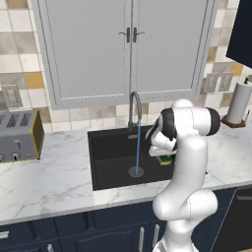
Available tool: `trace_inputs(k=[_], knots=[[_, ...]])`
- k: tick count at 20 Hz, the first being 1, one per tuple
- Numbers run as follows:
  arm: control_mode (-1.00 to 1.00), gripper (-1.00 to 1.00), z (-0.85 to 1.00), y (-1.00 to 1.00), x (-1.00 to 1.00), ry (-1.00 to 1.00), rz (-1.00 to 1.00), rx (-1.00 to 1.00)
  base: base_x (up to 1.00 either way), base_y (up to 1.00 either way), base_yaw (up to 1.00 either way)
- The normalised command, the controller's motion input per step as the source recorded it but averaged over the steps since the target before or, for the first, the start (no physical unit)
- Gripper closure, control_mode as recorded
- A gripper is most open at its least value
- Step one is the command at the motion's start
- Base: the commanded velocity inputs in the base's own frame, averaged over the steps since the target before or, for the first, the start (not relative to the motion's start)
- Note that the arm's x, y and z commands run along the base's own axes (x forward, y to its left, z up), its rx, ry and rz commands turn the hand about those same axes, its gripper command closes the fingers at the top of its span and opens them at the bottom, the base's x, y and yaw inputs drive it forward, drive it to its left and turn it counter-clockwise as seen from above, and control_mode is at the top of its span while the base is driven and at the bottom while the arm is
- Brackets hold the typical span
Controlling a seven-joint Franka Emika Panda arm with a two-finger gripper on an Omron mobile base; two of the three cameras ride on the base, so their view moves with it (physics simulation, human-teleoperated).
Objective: Soak the sponge with water for a few seconds and then drop it inside the sink.
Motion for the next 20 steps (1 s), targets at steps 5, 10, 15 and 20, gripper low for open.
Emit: trace_inputs(k=[5,10,15,20], knots=[[-1.00,1.00,-0.28,0.00,0.04,0.00,0.00,0.00,0.00,0.00,0.00],[-1.00,1.00,-0.22,0.00,0.02,0.00,0.00,0.00,0.00,0.00,0.00],[-1.00,1.00,-0.18,0.00,0.14,0.00,0.00,0.00,0.00,0.00,0.00],[-1.00,1.00,-0.17,0.00,0.26,-0.01,0.00,0.00,0.00,0.00,0.00]])
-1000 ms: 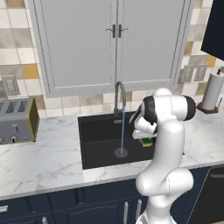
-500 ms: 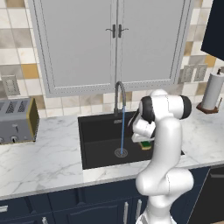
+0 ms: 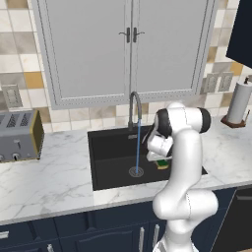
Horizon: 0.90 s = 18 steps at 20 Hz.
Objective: Soak the sponge with water for a few seconds and then drop it inside the sink.
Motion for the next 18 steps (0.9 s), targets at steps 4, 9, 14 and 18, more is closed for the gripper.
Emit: trace_inputs(k=[4,9,14,18], knots=[[-1.00,1.00,-0.20,0.00,0.15,-0.01,0.00,0.00,0.00,0.00,0.00],[-1.00,1.00,-0.25,0.00,0.00,0.00,0.00,0.00,0.00,0.00,0.00],[-1.00,1.00,-0.09,0.00,0.00,0.00,0.00,0.00,0.00,0.00,0.00],[-1.00,1.00,0.00,0.00,0.00,0.00,0.00,0.00,0.00,0.00,0.00]])
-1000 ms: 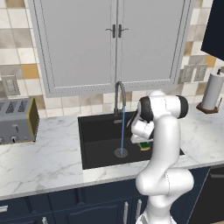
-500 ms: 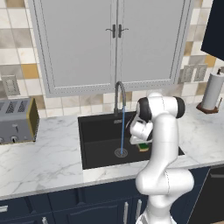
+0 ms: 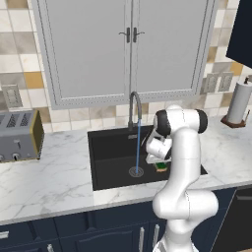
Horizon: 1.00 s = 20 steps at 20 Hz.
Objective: Soak the sponge with water for a few seconds and then drop it inside the sink.
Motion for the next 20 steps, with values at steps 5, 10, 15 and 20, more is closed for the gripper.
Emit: trace_inputs(k=[5,10,15,20], knots=[[-1.00,-1.00,0.00,0.00,0.00,0.00,0.00,0.00,0.00,0.00,0.00],[-1.00,-1.00,0.00,0.00,0.00,0.00,0.00,0.00,0.00,0.00,0.00],[-1.00,-1.00,0.03,0.00,0.00,0.03,0.00,0.00,0.00,0.00,0.00],[-1.00,-1.00,0.52,0.00,-0.24,-0.08,0.00,0.00,0.00,0.00,0.00]])
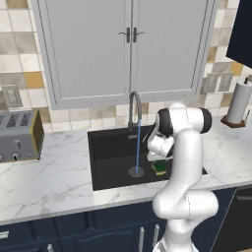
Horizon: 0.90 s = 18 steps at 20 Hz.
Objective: Soak the sponge with water for a few seconds and then drop it inside the sink.
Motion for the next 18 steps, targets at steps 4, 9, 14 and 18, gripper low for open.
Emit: trace_inputs(k=[4,9,14,18], knots=[[-1.00,-1.00,0.68,0.00,-0.28,-0.15,0.00,0.00,0.00,0.00,0.00],[-1.00,-1.00,0.62,0.00,-0.35,-0.14,0.00,0.00,0.00,0.00,0.00],[-1.00,-1.00,0.64,0.00,-0.44,-0.15,0.00,0.00,0.00,0.00,0.00],[-1.00,-1.00,0.63,-0.07,-0.30,-0.08,0.00,0.00,0.00,0.00,0.00]])
